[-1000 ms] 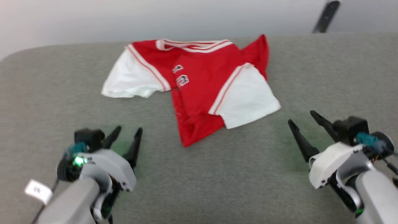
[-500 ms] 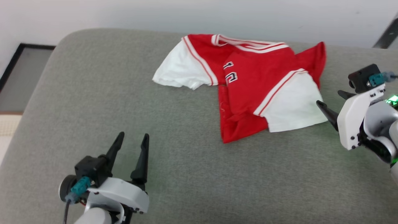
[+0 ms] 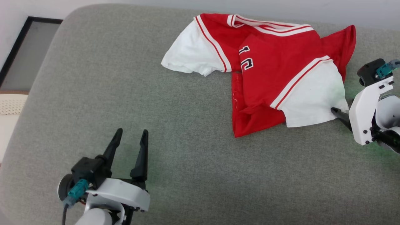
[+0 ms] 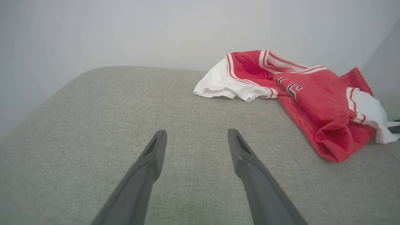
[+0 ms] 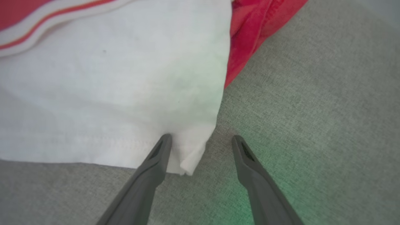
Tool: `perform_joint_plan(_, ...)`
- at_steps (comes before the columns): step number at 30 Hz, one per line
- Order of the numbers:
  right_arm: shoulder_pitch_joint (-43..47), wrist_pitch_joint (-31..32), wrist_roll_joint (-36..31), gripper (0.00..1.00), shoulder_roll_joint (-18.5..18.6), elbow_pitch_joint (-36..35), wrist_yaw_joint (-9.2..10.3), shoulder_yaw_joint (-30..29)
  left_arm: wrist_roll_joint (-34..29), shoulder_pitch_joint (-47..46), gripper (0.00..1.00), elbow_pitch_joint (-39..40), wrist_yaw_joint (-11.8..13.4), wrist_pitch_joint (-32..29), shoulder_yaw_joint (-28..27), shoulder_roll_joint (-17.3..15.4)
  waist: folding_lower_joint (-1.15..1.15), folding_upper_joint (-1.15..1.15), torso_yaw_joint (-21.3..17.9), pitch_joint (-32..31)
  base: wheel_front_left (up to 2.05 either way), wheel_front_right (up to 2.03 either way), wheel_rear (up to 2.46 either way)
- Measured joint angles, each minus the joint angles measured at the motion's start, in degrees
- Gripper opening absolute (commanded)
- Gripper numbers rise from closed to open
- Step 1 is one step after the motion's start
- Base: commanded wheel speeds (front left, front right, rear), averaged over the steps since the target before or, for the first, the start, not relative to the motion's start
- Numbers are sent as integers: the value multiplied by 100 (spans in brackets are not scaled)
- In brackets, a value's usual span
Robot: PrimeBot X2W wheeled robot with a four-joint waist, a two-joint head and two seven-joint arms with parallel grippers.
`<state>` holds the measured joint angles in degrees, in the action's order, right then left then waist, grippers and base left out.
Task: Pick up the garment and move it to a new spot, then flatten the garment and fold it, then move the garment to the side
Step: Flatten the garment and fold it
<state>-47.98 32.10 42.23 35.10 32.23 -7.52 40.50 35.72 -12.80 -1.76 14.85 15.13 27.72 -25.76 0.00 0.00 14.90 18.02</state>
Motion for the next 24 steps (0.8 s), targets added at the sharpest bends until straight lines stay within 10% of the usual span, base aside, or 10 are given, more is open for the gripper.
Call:
perform_joint_plan(4, -133, 29, 125, 95, 63, -19, 0, 204, -56, -6, 100, 25, -29, 0, -60, 46, 0, 0, -21, 75, 0, 0, 0)
perform_joint_plan(5, -159, 37, 177, 49, 76, -19, 0, 247, -65, -6, 100, 24, -37, 0, -65, 56, 0, 0, -25, 89, 0, 0, 0)
perform_joint_plan(8, -252, 74, 283, 0, 110, 1, 0, 358, -104, -11, 100, 12, -79, 0, -83, 68, 0, 0, -28, 120, 0, 0, 0)
perform_joint_plan(17, -426, -20, 469, 0, 73, 97, -2, 588, -121, -102, 100, 12, -134, -3, -197, -4, 0, 0, -111, 163, 0, 0, 0)
perform_joint_plan(24, -669, -85, 519, 0, -40, 42, -2, 791, -254, -1491, 100, -179, -653, -799, -119, -413, 0, 0, -297, 275, 0, 0, 0)
